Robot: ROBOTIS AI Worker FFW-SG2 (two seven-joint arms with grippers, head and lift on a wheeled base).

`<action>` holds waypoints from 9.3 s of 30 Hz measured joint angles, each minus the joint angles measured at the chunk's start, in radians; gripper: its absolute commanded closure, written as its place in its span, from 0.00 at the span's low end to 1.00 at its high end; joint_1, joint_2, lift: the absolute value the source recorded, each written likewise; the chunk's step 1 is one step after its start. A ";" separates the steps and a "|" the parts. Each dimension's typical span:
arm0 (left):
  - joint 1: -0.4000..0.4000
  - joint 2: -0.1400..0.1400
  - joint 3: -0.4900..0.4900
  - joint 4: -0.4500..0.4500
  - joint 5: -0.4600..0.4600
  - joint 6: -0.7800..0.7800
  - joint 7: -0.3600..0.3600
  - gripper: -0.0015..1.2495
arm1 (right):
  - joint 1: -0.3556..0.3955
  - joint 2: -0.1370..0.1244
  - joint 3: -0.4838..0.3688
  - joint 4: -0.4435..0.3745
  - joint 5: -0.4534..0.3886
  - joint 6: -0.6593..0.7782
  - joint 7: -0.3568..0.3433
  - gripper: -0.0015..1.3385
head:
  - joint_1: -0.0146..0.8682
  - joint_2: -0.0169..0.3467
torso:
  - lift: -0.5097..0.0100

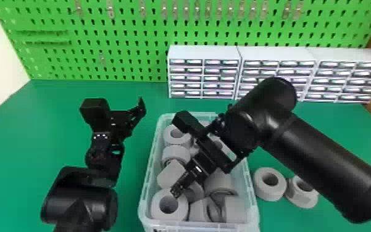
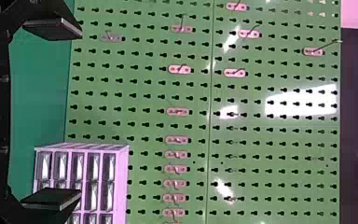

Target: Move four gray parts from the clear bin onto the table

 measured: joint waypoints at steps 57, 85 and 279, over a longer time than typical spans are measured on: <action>-0.030 0.010 -0.003 0.002 0.006 -0.018 0.006 0.08 | 0.000 0.030 0.066 0.111 0.123 -0.086 0.138 0.68 | 0.80 0.24 | 0.88; -0.021 0.015 -0.013 0.002 0.009 -0.020 0.020 0.08 | 0.025 0.024 -0.099 0.044 0.215 -0.131 0.190 0.75 | 0.80 0.24 | 0.88; 0.033 0.014 -0.042 0.023 0.029 -0.042 0.055 0.08 | 0.413 0.044 -1.186 0.044 0.625 -0.264 -0.384 0.38 | 0.80 0.24 | 0.88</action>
